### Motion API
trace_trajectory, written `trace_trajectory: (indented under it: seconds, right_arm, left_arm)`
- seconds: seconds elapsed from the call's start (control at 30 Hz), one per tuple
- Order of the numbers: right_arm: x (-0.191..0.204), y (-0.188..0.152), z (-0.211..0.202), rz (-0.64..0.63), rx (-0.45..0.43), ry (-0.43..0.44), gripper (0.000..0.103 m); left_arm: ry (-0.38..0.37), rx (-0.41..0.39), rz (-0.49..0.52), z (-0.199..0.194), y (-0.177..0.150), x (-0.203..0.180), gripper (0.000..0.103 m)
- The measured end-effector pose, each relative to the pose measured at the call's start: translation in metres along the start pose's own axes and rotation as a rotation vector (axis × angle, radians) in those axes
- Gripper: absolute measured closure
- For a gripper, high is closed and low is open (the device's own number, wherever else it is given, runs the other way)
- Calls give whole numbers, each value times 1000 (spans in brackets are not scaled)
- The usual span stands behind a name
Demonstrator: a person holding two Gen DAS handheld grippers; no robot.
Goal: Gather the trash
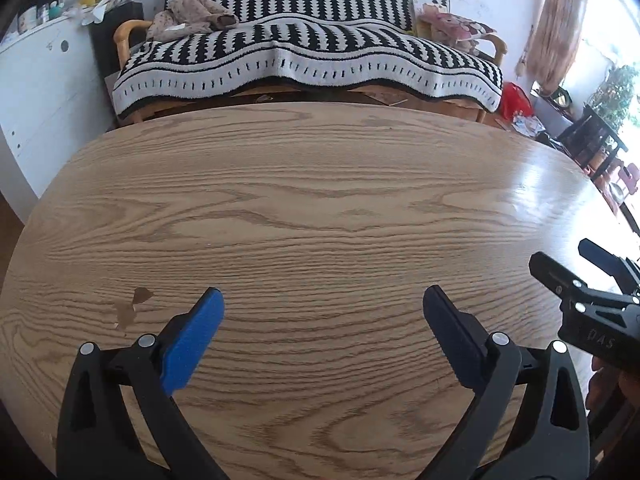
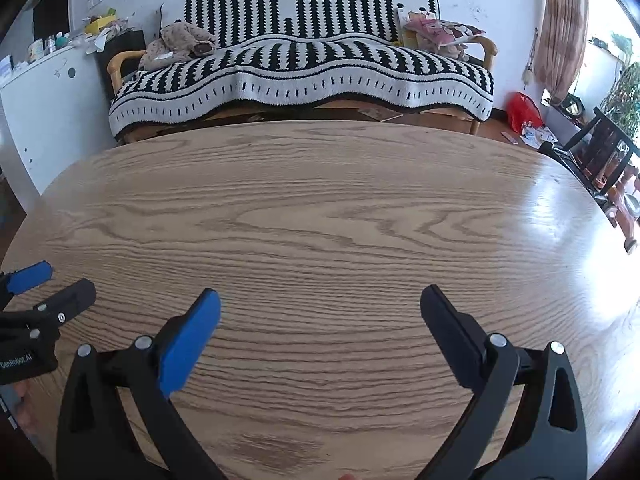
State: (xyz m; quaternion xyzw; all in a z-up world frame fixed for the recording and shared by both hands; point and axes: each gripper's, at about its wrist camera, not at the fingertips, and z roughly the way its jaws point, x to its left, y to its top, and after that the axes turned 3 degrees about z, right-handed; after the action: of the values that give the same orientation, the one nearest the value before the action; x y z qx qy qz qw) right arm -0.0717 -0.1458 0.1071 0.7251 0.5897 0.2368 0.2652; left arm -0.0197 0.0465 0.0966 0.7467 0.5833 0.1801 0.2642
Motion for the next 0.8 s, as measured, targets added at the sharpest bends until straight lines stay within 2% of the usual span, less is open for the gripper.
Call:
trace_trajectory:
  seconds: [0.17,0.27,0.33,0.4,0.67,0.8]
  right_arm:
    - [0,0,0,0,3,-2,6]
    - [0,-1,0,-2,5,-2,6]
    - [-1,-1,1,3,8,1,6]
    - [-1,-1,1,5,14,0,6]
    - [-4,-2,-1,35,19,11,6]
    - [-2,-2,0,34,23,13,6]
  left_arm:
    - [2,-4,11,-2,-1,-6,6]
    - [2,-67,47,-9,2,-14,6]
    - [50,-95,71,-12,3,-22,6]
    - [65,-106,83,-13,1,-25,6]
    - [37,-39,50,-6,4,-23,6]
    - [44,-53,57,-9,3,-26,6]
